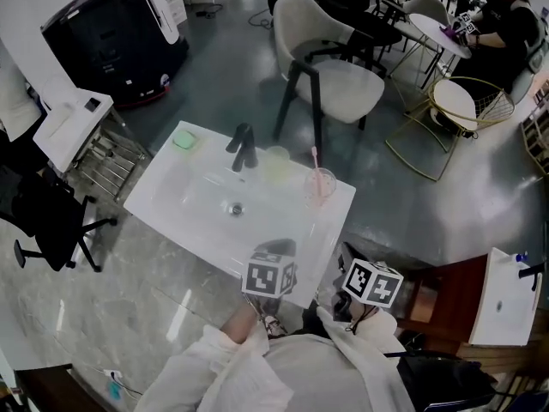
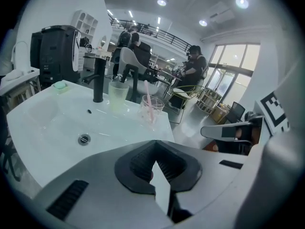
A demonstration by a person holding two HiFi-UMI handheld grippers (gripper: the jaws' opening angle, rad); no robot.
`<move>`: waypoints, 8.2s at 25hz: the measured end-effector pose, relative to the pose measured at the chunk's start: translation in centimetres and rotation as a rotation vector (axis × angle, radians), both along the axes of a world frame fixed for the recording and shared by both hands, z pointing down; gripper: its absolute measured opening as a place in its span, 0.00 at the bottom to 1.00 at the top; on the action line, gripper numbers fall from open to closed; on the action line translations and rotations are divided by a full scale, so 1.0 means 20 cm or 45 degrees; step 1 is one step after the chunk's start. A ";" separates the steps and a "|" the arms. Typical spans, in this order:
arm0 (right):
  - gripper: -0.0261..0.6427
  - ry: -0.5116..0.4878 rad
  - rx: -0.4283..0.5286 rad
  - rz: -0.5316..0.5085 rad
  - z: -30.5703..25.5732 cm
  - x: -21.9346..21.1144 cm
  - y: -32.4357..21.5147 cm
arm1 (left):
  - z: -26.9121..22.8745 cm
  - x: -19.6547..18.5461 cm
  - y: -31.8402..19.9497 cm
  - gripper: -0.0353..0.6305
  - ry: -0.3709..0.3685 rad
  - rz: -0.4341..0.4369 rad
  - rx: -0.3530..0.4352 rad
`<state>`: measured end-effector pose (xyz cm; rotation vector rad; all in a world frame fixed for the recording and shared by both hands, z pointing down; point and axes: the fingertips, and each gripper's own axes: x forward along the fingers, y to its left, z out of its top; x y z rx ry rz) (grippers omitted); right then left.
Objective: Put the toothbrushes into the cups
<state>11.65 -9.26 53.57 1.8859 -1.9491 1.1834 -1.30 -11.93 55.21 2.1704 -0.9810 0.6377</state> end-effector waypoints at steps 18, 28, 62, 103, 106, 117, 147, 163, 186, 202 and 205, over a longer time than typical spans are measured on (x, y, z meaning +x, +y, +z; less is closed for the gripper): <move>0.08 -0.052 -0.126 0.190 0.20 0.35 0.18 | 0.28 0.38 0.13 0.06 -0.125 0.214 -0.196; 0.08 -0.081 -0.182 0.235 0.31 0.46 0.19 | 0.35 0.48 0.08 0.07 -0.201 0.269 -0.224; 0.08 -0.126 -0.197 0.260 0.38 0.58 0.09 | 0.47 0.55 -0.01 0.13 -0.491 0.329 -0.281; 0.08 -0.003 0.072 -0.090 -0.11 0.01 -0.22 | -0.09 -0.17 -0.20 0.12 -0.109 -0.194 -0.015; 0.08 0.002 0.070 -0.101 -0.11 0.01 -0.25 | -0.10 -0.20 -0.24 0.12 -0.113 -0.215 -0.012; 0.07 0.031 0.043 -0.102 -0.08 0.17 -0.44 | -0.22 -0.18 -0.62 0.12 -0.103 -0.287 0.072; 0.07 0.005 -0.125 -0.004 0.21 0.61 -0.84 | -0.21 -0.05 -1.54 0.12 -0.003 -0.447 0.126; 0.08 0.001 -0.133 -0.006 0.23 0.55 -0.85 | -0.10 -0.06 -1.39 0.13 -0.115 -0.401 0.046; 0.08 0.011 -0.066 0.002 0.09 0.46 -0.66 | -0.23 -0.06 -1.11 0.22 -0.059 -0.321 0.060; 0.08 0.023 0.046 -0.063 -0.10 0.24 -0.48 | -0.31 -0.15 -0.66 0.09 -0.065 -0.262 0.117; 0.08 0.028 0.064 -0.076 -0.13 0.18 -0.42 | -0.31 -0.18 -0.57 0.08 -0.045 -0.264 0.128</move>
